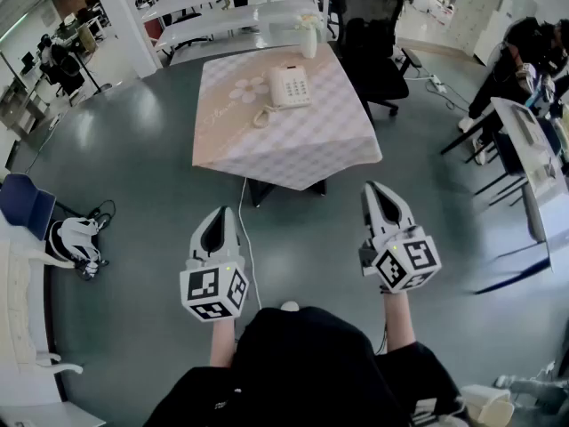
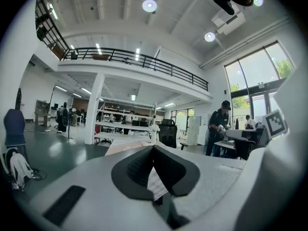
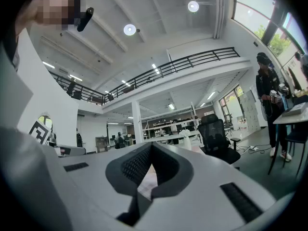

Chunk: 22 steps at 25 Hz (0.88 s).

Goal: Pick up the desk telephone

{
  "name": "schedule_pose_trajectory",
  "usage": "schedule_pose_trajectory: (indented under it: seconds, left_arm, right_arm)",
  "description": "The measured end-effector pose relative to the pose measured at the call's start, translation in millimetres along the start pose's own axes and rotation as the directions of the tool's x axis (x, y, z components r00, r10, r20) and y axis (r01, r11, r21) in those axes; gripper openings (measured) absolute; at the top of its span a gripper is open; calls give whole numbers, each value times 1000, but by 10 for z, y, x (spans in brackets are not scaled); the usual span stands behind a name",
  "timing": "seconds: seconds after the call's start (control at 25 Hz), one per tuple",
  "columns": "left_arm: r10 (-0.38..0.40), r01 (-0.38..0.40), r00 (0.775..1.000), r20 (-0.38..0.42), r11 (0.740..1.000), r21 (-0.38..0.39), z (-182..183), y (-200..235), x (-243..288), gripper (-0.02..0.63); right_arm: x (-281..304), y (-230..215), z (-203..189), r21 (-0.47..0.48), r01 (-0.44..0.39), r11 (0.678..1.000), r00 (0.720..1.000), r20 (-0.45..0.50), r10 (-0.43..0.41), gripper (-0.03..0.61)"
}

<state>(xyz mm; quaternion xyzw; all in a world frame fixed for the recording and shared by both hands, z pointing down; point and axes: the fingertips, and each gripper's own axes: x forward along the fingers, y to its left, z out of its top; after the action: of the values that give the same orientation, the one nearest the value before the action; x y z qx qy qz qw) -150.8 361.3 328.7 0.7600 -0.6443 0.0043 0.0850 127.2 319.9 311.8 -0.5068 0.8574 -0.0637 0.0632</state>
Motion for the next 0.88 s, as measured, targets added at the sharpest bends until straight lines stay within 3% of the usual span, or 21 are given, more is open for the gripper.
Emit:
schedule_pose_trajectory:
  seconds: [0.88]
  left_arm:
    - [58, -58, 998, -12, 997, 42, -25, -207, 344, 0]
  right_arm:
    - [230, -402, -135, 48, -49, 998, 998, -33, 50, -8]
